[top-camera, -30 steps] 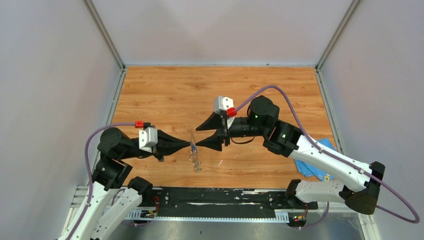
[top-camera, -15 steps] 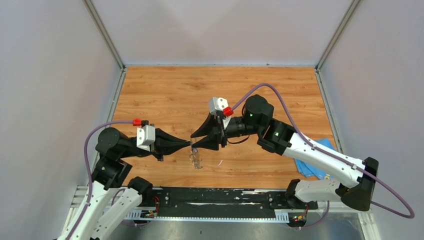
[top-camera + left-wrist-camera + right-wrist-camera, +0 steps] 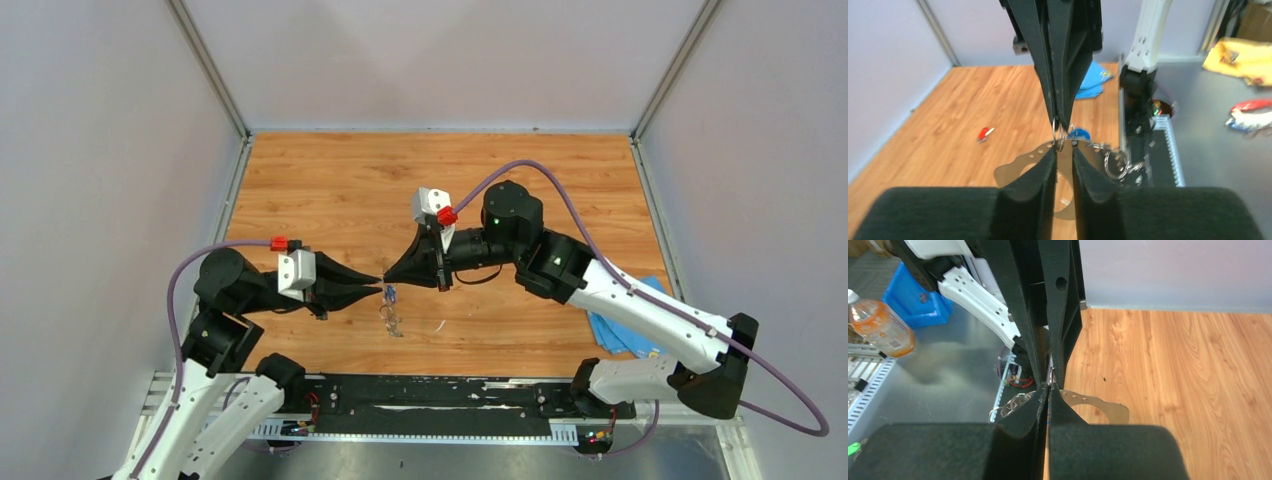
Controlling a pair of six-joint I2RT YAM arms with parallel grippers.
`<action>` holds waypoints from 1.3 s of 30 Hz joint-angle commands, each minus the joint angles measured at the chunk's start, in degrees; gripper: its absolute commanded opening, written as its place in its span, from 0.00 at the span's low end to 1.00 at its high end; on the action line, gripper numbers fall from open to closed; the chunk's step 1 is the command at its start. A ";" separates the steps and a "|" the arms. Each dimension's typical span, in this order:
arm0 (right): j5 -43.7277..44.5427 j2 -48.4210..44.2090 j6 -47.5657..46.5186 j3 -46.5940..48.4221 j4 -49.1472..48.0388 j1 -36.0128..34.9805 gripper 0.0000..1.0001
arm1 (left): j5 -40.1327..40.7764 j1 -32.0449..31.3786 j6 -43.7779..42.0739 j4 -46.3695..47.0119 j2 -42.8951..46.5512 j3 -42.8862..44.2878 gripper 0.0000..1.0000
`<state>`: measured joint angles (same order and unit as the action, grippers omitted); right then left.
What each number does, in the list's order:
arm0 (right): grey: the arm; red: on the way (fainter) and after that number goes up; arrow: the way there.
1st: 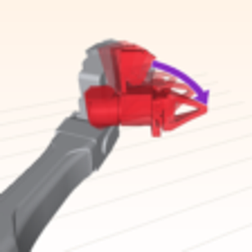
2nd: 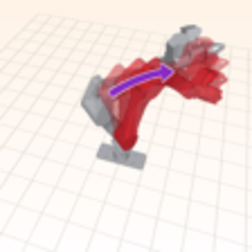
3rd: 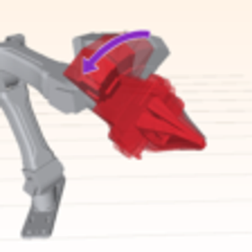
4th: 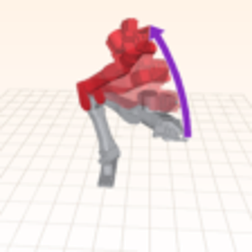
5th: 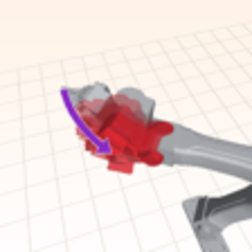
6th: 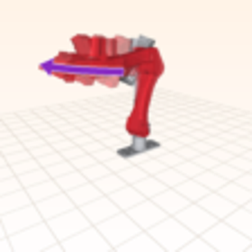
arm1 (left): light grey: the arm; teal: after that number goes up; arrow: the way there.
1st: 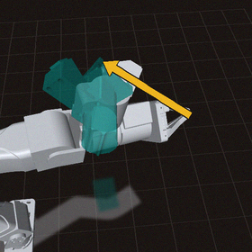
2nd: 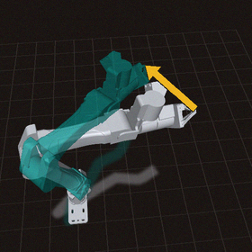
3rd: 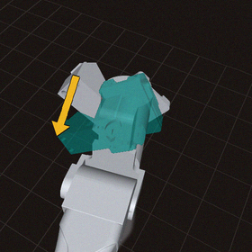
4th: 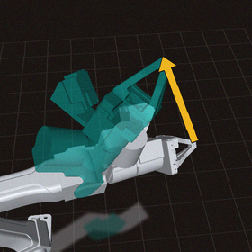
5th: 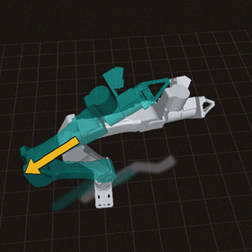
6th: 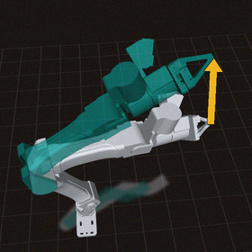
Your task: Put the keys on the keyring
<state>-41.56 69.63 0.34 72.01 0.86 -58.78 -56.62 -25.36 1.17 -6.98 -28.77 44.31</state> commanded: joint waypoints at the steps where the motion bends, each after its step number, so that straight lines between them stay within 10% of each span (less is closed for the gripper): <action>1: 3.61 0.57 -5.52 6.42 13.81 0.45 0.00 | -0.11 -0.29 -12.93 -14.48 -2.39 3.77 0.27; 8: 9.42 6.47 -12.55 17.70 33.55 -1.82 0.00 | -0.67 -0.30 -22.87 -24.84 -6.73 9.80 0.39; 21: 16.82 14.89 -17.77 30.90 46.88 -7.05 0.00 | -4.64 -0.30 -20.42 -24.86 -10.59 10.83 0.16; 29: 17.32 17.68 -18.27 35.33 49.57 -8.30 0.00 | -4.74 -0.30 -19.99 -25.28 -10.30 10.27 0.23; 39: 17.58 20.11 -18.30 39.22 52.18 -8.97 0.00 | -4.07 -0.26 -21.17 -25.26 -9.72 10.60 0.00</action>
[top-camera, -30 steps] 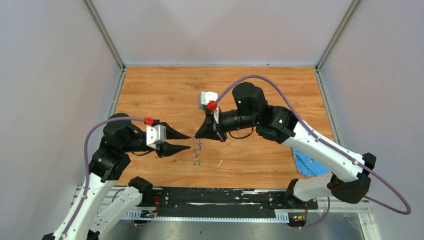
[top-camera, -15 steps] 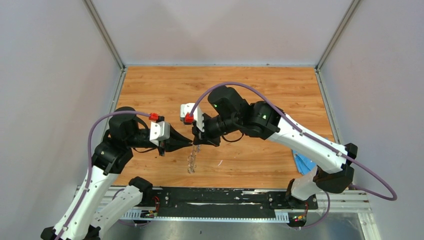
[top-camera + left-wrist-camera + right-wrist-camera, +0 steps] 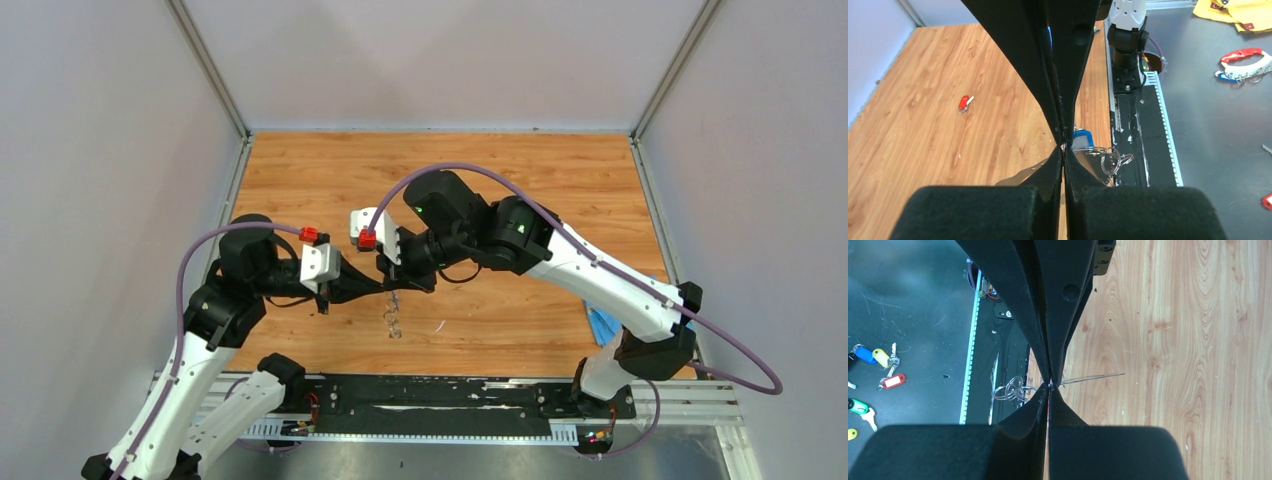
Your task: Put the keys on the keyring
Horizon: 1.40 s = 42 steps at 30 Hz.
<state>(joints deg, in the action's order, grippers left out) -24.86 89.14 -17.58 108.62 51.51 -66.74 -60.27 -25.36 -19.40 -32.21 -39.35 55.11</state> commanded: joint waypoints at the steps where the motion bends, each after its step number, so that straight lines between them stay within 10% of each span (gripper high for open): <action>1: 1.02 0.55 -0.04 2.83 1.19 -0.97 0.00 | -0.06 -0.29 -0.82 -0.09 1.23 -0.45 0.00; 9: -3.01 -11.49 7.51 -10.83 -16.96 2.67 0.40 | -1.51 -0.30 3.79 5.08 3.43 -1.53 0.00; 15: -5.97 -18.90 12.93 -22.72 -28.13 5.56 0.41 | -2.18 -0.30 15.28 18.53 6.17 -4.67 0.00; 29: 10.07 -6.16 12.01 -46.85 -55.46 1.79 0.54 | 10.40 2.71 -7.87 -6.24 4.70 3.45 0.01; 42: 12.84 18.96 9.22 -41.76 -69.36 -4.02 0.50 | 25.38 2.94 -2.35 -6.26 3.73 5.70 0.53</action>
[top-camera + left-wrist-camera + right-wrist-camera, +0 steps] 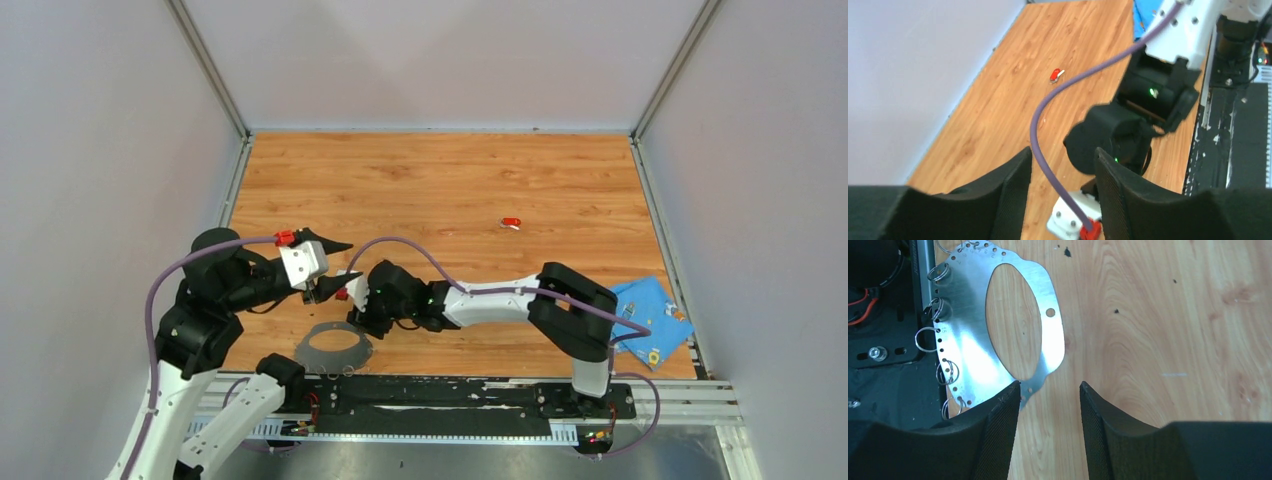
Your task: Put the keys on the keyring
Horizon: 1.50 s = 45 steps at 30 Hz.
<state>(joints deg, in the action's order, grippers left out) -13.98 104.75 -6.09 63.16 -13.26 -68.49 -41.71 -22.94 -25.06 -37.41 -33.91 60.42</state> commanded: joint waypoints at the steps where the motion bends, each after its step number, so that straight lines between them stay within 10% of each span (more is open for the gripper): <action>1: 3.38 4.94 -2.55 4.64 -3.53 -2.58 0.50 | 8.00 0.59 3.52 -1.08 -2.17 0.07 0.55; 16: 18.06 4.44 -0.26 2.19 4.97 0.01 0.52 | 22.40 6.58 12.39 5.02 -12.56 -0.66 0.99; 32: 15.09 -10.06 3.10 -4.92 6.62 3.86 0.53 | 17.09 14.51 4.84 2.78 -19.42 -3.86 1.00; 45: 10.65 5.49 -2.34 4.46 4.02 -4.80 0.56 | 16.73 17.77 2.77 5.21 -20.69 -8.54 1.00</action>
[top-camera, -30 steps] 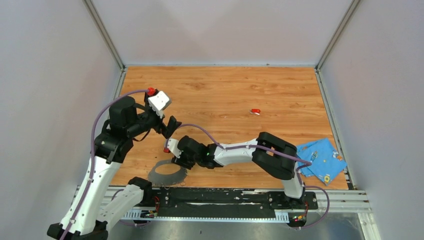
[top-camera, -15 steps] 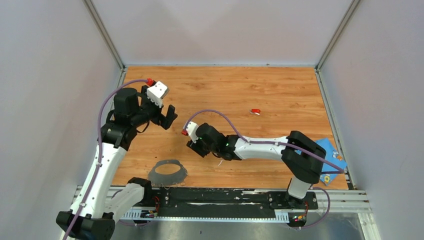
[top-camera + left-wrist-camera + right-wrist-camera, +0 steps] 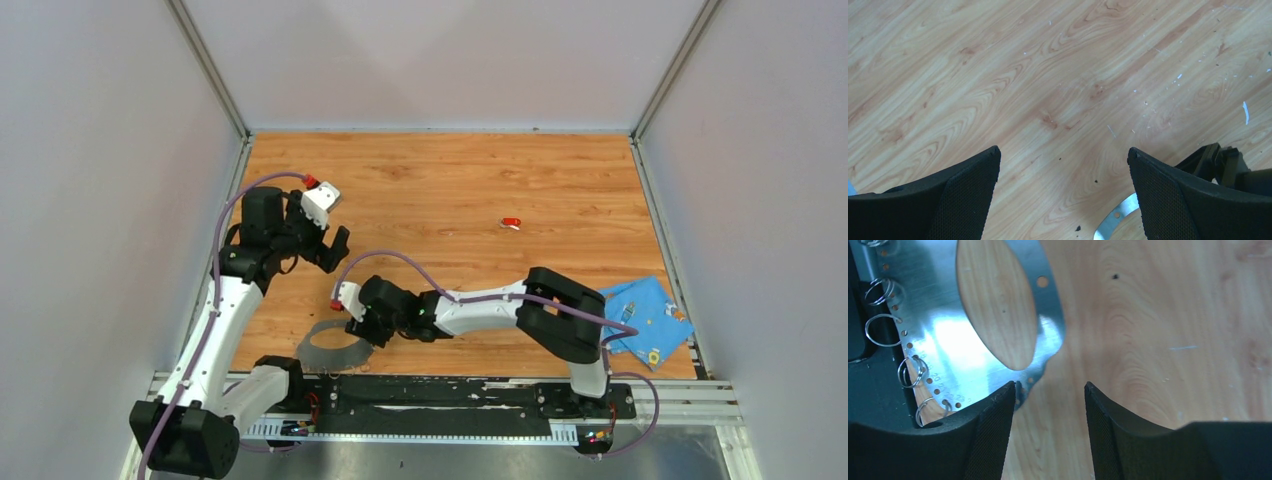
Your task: Put the keys on the keyring
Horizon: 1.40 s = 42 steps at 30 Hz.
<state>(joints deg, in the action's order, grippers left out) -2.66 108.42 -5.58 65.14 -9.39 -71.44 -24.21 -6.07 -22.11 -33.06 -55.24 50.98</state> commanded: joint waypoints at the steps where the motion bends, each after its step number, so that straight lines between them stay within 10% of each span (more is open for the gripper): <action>1: -0.63 1.79 -2.67 2.48 0.36 -2.04 0.56 | -1.02 1.15 -0.26 0.32 0.59 1.36 1.00; 16: 0.02 -5.02 4.70 -6.90 1.48 -3.33 0.57 | -5.85 1.67 -7.18 -5.64 6.66 0.55 0.96; 34: -5.28 -3.10 4.93 -6.21 1.13 -3.03 0.32 | -8.02 1.66 -9.53 -7.14 6.78 0.17 0.88; 42: -4.71 -4.44 2.92 -8.11 -1.05 -1.52 0.01 | -12.61 1.67 -11.78 -9.01 8.30 -1.09 0.88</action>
<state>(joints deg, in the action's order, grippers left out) -7.31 104.42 -1.43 58.63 -9.15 -73.73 -32.67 -4.89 -31.48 -39.92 -48.64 51.59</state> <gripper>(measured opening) 0.068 0.865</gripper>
